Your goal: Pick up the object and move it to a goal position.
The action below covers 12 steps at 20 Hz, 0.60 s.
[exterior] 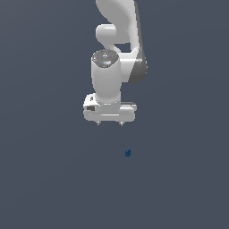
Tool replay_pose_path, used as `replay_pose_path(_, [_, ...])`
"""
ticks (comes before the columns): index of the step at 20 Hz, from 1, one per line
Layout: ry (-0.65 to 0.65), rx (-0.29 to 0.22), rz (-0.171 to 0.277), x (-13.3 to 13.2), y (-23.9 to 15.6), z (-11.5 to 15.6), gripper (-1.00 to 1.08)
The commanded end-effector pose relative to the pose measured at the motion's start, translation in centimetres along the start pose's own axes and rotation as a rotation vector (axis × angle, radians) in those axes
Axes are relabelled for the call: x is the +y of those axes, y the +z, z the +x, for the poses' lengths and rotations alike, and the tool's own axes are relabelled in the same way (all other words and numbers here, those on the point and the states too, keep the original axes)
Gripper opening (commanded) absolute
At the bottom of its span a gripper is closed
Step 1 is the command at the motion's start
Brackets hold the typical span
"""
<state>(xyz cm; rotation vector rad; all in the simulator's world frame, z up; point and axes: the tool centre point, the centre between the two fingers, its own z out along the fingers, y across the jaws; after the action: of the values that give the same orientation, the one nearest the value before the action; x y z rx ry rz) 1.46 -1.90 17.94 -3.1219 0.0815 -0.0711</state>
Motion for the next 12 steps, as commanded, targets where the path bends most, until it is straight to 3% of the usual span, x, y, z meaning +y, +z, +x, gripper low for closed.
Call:
replay_pose_path(1, [0.0, 0.0, 0.0, 0.0, 0.0, 0.0, 1.0])
replay_pose_path(12, [-0.046, 0.004, -0.026, -0.27, 0.27, 0.28, 1.0])
